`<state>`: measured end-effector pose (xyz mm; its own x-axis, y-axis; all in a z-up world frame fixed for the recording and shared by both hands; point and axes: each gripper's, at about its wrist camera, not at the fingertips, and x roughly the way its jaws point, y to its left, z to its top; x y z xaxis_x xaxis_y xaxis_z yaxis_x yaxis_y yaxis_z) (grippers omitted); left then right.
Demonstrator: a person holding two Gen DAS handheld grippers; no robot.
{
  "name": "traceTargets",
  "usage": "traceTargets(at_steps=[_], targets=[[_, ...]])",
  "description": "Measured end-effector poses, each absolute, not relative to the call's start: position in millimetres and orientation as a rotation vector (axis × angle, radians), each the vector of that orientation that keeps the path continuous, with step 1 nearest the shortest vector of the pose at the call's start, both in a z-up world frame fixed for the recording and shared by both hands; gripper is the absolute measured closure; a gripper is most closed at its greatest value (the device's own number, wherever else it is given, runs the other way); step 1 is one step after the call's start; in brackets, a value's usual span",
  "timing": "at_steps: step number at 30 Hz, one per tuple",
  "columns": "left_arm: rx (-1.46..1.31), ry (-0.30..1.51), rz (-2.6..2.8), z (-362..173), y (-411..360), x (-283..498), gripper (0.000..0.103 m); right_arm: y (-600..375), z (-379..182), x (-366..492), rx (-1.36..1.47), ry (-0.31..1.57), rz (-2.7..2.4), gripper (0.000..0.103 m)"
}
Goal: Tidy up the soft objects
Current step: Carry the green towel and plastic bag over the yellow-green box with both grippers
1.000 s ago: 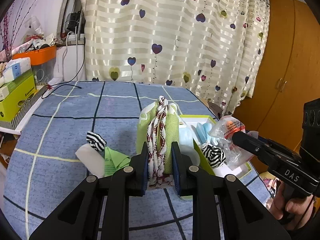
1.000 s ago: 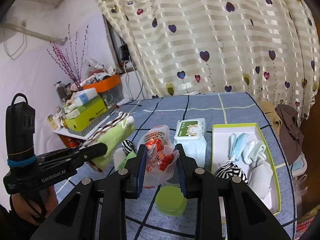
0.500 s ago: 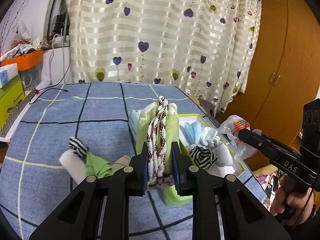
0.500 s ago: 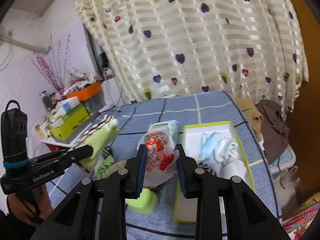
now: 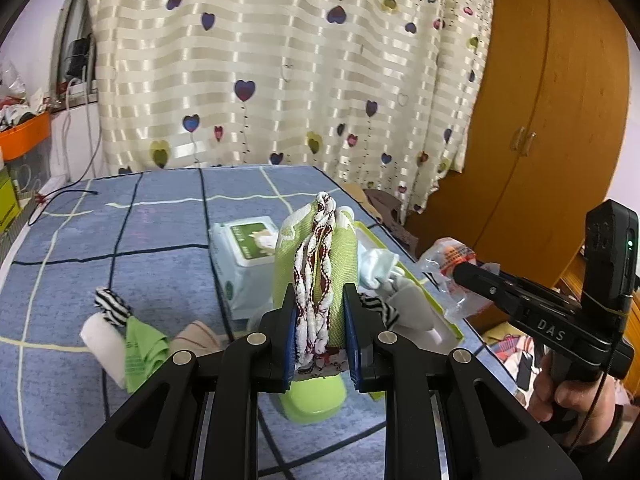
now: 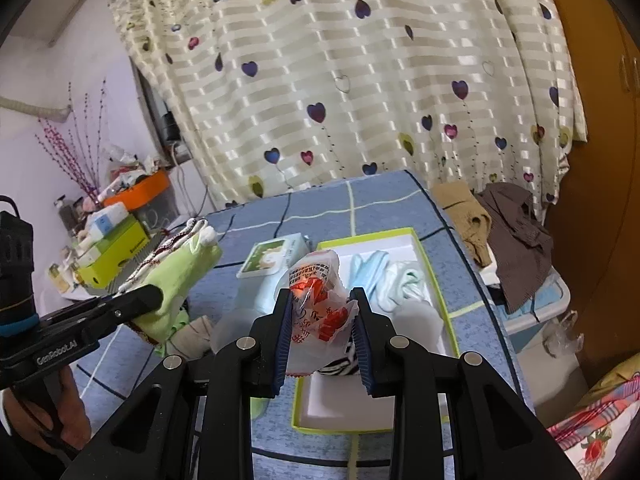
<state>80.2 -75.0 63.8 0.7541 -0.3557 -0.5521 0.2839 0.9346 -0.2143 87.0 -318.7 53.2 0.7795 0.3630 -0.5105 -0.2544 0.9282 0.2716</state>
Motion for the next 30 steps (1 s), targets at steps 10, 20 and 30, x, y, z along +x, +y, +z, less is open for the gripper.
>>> traceTargets(at_steps=[10, 20, 30], targets=[[-0.087, 0.641, -0.414, 64.0, -107.3, 85.1, 0.082, -336.6, 46.3, 83.5, 0.211, 0.598, 0.301, 0.076], [-0.069, 0.678, -0.452, 54.3, -130.1, 90.2, 0.082, -355.7, 34.7, 83.7, 0.229, 0.619, 0.272, 0.076], [-0.068, 0.711, -0.457, 43.6, -135.6, 98.9, 0.082, -369.6, 18.0, 91.6, 0.242, 0.656, 0.247, 0.076]])
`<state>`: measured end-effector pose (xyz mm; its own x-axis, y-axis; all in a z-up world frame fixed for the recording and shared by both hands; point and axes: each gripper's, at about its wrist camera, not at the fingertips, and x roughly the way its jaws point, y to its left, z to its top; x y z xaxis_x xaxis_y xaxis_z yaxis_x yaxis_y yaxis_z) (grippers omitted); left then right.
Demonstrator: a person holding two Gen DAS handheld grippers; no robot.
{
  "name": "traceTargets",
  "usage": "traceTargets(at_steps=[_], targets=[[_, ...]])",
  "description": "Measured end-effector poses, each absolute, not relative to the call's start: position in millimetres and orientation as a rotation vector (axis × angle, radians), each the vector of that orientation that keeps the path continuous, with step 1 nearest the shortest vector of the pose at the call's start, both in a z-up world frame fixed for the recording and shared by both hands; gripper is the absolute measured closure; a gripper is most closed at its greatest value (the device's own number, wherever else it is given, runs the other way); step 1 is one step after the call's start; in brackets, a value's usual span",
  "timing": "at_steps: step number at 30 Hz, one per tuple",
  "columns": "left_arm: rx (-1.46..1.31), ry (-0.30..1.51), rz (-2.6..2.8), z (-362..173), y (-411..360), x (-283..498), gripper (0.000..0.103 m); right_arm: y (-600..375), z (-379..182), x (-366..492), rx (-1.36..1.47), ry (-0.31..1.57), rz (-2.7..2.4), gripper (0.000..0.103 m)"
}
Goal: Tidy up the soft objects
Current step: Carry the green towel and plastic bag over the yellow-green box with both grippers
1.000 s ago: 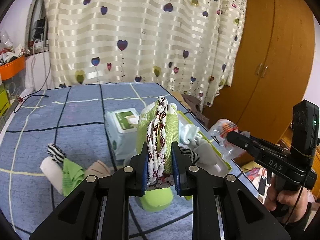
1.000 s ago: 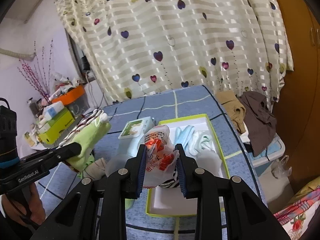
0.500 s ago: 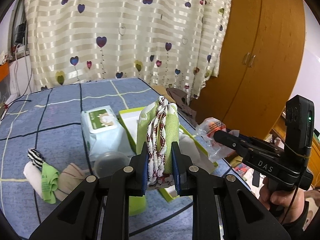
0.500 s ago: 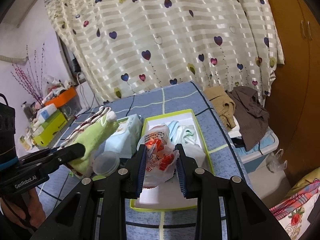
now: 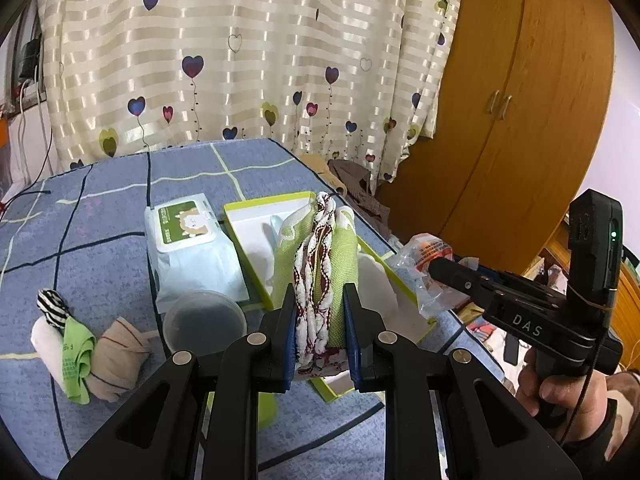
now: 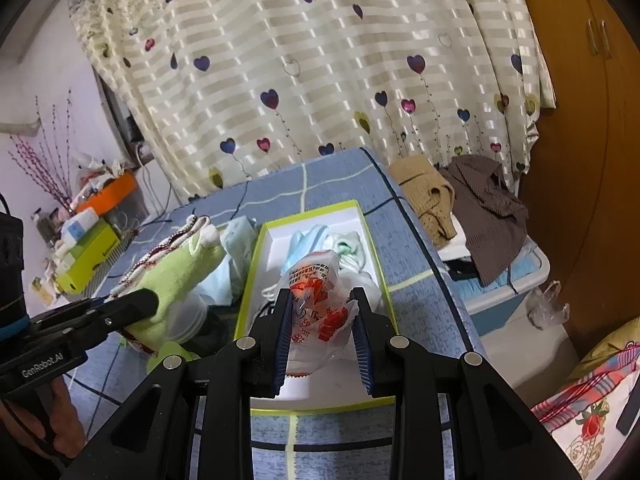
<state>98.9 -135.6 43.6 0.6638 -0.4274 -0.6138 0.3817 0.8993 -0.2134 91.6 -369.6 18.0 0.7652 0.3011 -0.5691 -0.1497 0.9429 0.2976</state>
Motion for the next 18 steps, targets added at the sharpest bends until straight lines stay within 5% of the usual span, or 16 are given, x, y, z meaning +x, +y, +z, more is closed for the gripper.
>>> traceTargets(at_steps=[18], targets=[[-0.066, 0.773, -0.482, 22.1, -145.8, 113.7, 0.082, -369.1, -34.5, 120.9, 0.216, 0.799, 0.224, 0.076]])
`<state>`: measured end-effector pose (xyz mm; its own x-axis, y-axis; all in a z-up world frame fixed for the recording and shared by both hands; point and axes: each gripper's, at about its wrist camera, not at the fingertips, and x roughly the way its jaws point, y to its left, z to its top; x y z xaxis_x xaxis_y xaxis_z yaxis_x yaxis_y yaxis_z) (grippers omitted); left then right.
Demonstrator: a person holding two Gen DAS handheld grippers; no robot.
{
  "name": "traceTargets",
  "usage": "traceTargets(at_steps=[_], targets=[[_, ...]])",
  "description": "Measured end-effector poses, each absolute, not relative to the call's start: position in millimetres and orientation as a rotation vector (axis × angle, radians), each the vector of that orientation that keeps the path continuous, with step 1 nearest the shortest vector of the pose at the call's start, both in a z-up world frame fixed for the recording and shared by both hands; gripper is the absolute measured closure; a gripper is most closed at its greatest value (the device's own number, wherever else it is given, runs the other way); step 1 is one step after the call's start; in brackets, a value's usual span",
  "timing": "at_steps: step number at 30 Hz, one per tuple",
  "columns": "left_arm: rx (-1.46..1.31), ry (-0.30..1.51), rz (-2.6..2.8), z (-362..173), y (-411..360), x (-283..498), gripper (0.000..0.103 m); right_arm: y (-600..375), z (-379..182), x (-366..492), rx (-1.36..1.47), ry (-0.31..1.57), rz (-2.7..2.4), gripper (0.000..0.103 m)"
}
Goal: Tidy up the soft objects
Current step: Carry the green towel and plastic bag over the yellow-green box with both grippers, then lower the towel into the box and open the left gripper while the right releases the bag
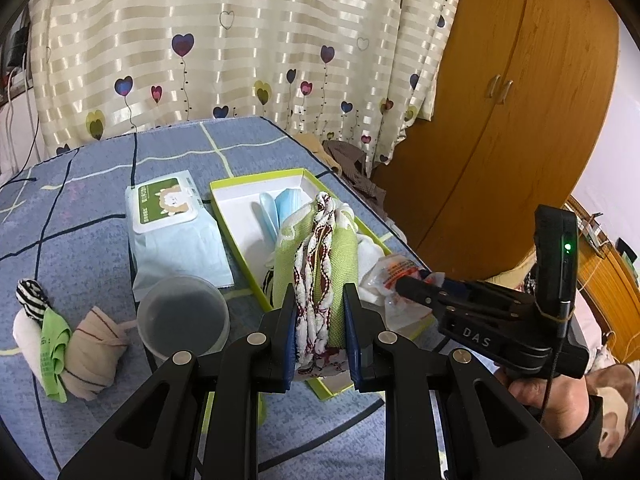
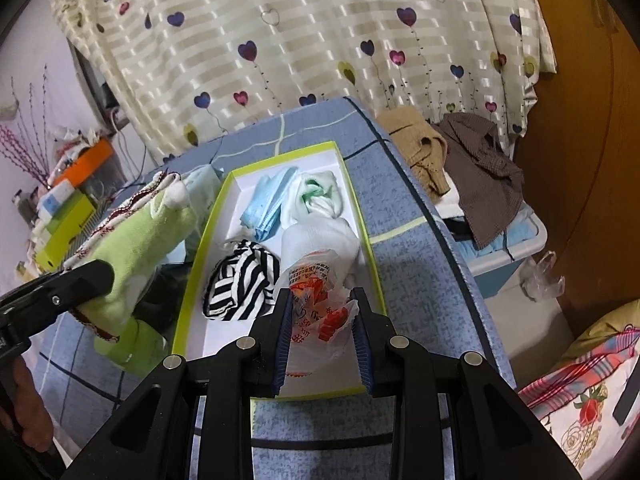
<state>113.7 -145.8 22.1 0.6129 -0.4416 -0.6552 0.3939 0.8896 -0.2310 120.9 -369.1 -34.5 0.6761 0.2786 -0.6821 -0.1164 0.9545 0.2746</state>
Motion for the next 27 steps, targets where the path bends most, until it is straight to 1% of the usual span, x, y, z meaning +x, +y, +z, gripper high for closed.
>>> traceTargets(at_steps=[22, 23, 25, 26, 27], targets=[[-0.077, 0.814, -0.474, 8.6, -153.8, 132.3, 0.082, -351.8, -40.6, 179.8, 0.137, 0.793, 0.315, 0.075], [-0.076, 0.814, -0.476, 8.3, -154.8, 132.6, 0.082, -352.9, -40.7, 177.9, 0.14, 0.791, 0.323, 0.074], [-0.072, 0.818, -0.481, 7.0, -157.3, 132.8, 0.082, -355.7, -41.9, 174.7, 0.144, 0.793, 0.322, 0.064], [-0.071, 0.822, -0.485, 6.1, -158.7, 132.9, 0.082, -357.5, -42.8, 172.3, 0.146, 0.796, 0.315, 0.055], [-0.069, 0.826, -0.488, 5.1, -160.5, 133.1, 0.082, -360.1, -43.5, 169.1, 0.147, 0.797, 0.304, 0.051]])
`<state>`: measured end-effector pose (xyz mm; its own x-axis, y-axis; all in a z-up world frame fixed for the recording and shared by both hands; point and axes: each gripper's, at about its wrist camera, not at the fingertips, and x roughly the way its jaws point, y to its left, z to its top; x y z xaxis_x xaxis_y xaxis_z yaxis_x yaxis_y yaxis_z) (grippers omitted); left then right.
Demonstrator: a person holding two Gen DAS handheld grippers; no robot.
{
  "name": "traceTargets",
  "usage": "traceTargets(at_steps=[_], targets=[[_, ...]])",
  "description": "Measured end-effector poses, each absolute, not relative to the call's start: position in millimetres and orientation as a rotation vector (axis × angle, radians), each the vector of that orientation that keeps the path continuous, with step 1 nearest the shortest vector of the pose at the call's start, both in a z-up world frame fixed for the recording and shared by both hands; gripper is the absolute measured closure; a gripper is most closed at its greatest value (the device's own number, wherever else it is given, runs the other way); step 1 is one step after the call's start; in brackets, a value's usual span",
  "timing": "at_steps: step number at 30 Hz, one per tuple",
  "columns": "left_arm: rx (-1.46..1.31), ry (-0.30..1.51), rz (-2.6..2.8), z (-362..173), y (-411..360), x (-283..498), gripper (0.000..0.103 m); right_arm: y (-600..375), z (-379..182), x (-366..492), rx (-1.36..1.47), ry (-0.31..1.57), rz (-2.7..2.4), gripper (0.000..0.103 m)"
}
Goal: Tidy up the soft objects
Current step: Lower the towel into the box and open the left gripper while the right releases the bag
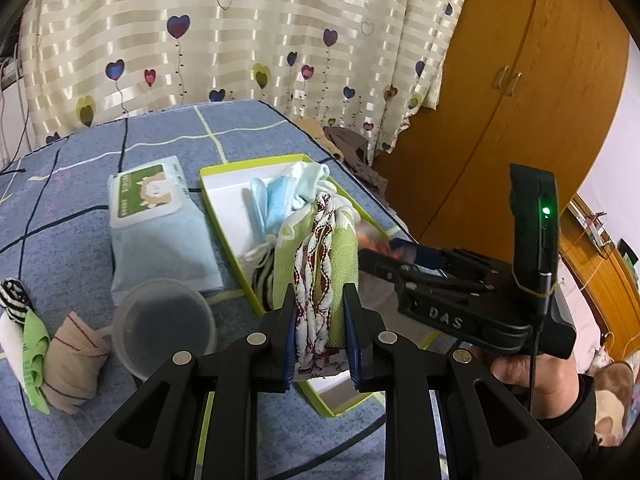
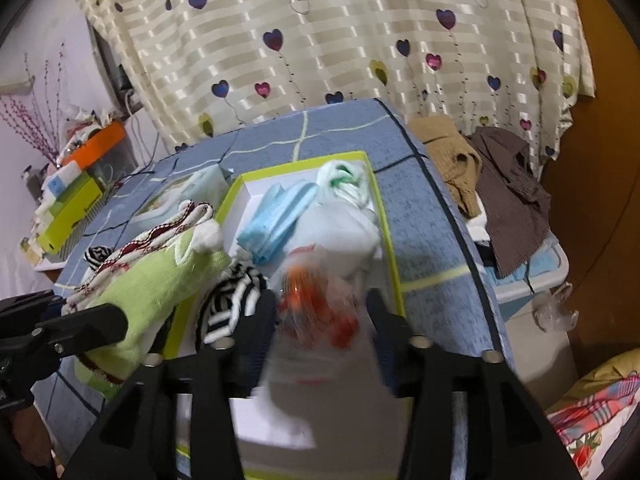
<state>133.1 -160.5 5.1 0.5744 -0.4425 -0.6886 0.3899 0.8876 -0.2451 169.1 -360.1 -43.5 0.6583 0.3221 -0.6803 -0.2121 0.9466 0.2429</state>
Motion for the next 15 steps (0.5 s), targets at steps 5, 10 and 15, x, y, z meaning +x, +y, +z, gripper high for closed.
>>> traceTargets(at_steps=[5, 10, 15], targets=[[-0.051, 0.839, -0.506, 2.0, -170.2, 134.5, 0.082, -368.4, -38.4, 155.5, 0.151, 0.778, 0.288, 0.05], [-0.031, 0.879, -0.521, -7.3, -179.8, 138.4, 0.081, -379.0, -27.9, 145.0, 0.164, 0.745, 0.276, 0.05], [-0.017, 0.909, -0.561, -13.1, -186.4, 136.5, 0.068, -381.3, -24.5, 136.7, 0.169, 0.742, 0.278, 0.05]])
